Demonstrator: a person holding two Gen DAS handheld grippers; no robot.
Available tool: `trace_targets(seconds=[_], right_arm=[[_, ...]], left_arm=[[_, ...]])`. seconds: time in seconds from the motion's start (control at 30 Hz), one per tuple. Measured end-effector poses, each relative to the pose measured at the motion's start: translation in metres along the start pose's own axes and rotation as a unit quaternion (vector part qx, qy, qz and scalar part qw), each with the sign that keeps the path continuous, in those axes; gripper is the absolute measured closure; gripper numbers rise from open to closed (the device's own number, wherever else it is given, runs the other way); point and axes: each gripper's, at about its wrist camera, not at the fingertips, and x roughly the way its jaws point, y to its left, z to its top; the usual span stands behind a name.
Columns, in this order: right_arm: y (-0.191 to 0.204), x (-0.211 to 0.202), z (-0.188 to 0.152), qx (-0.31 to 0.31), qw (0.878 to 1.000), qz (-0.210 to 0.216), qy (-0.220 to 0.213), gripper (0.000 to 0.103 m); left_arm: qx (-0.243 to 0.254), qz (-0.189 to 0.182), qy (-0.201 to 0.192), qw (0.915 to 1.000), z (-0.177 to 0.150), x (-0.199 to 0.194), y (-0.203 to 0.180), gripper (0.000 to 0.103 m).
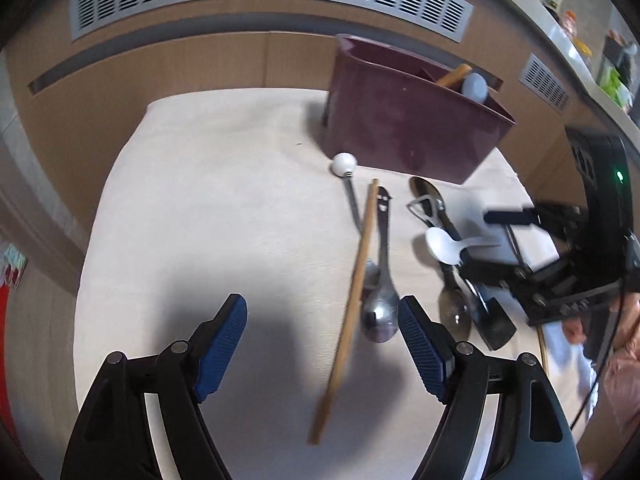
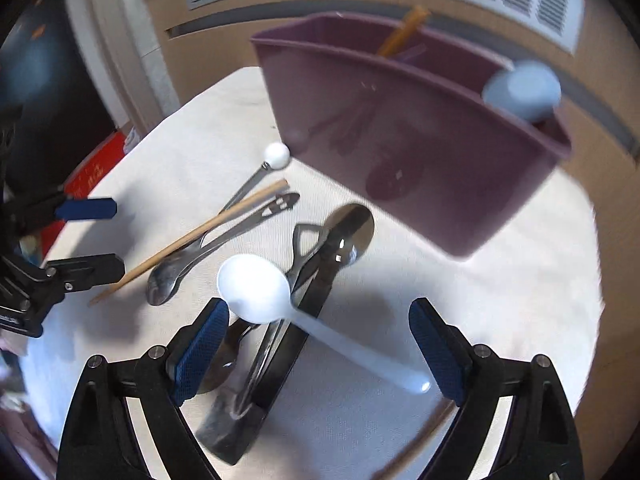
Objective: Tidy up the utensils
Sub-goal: 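Lower the right tool onto the white plastic spoon and grasp it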
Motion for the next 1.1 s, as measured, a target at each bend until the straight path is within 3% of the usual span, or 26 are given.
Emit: trace_targets(seconds=[0.13,0.23,0.3,0.37,0.43,0.5,0.6,0.77,0.83,0.97,1.1], right_arm=[[0.013,-0.003,-0.018,0.033,0.996,0.076,0.030,0.013],[0.032,-0.010,-0.025,0.017,0.991,0.128,0.038,0.013],[0.044,-0.017,-0.025,-0.008,0.994,0.108,0.021,0.013],[0.056,-0.021,-0.022,-0.056,0.997,0.046,-0.006,0.019],[0.065,-0.016,-0.017,-0.092,0.996,0.008,-0.007,0.052],[0.067,-0.005,-0.009,-0.102,0.995,0.018,0.008,0.062],[0.065,0.006,-0.004,-0.100,0.994,0.036,0.011,0.062],[0.067,0.015,0.003,-0.110,0.994,0.011,0.007,0.066],[0.068,0.012,0.003,-0.108,0.994,-0.007,0.012,0.074],[0.048,-0.003,0.002,-0.050,0.999,-0.012,0.005,0.077],[0.018,-0.027,-0.004,0.021,1.000,-0.010,-0.019,0.080]], left_arm=[[-0.011,0.002,-0.002,0.9999,0.003,0.003,0.005,0.021],[-0.014,0.002,0.001,0.9999,0.004,0.006,0.008,0.021],[-0.016,0.003,0.002,0.9999,0.004,0.007,0.009,0.021],[-0.020,0.004,0.002,0.9998,0.003,0.007,0.012,0.021],[-0.023,0.004,0.001,0.9997,0.003,0.006,0.015,0.021],[-0.025,0.007,0.000,0.9997,0.002,0.005,0.017,0.021],[-0.027,0.010,0.001,0.9996,0.000,0.003,0.021,0.021],[-0.024,0.011,0.004,0.9996,-0.003,0.003,0.021,0.021],[-0.021,0.011,0.006,0.9997,-0.002,0.004,0.018,0.021],[0.002,0.000,0.009,1.0000,0.005,0.008,0.007,0.021],[0.035,-0.026,0.004,0.9990,0.031,0.020,-0.011,0.021]])
